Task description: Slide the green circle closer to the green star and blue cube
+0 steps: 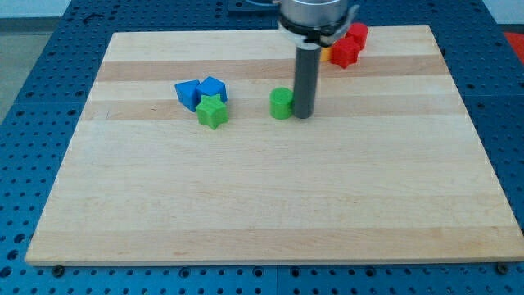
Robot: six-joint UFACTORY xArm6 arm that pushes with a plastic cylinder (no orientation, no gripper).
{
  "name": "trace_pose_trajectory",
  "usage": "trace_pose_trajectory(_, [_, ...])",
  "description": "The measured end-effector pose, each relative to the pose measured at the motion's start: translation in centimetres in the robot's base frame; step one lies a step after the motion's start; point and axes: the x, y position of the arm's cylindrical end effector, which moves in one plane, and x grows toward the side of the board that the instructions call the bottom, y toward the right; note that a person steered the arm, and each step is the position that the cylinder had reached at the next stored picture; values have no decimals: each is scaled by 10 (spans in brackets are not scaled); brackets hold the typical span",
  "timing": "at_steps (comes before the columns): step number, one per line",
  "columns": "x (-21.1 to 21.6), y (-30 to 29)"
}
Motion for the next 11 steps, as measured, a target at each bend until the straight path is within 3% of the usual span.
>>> trace_pose_trajectory(1, [0, -22])
trace_pose_trajectory(3, [-47, -1])
trace_pose_trajectory(4, [-42, -28])
trace_pose_trajectory(7, [-2, -33])
trace_pose_trajectory(11, [-2, -75])
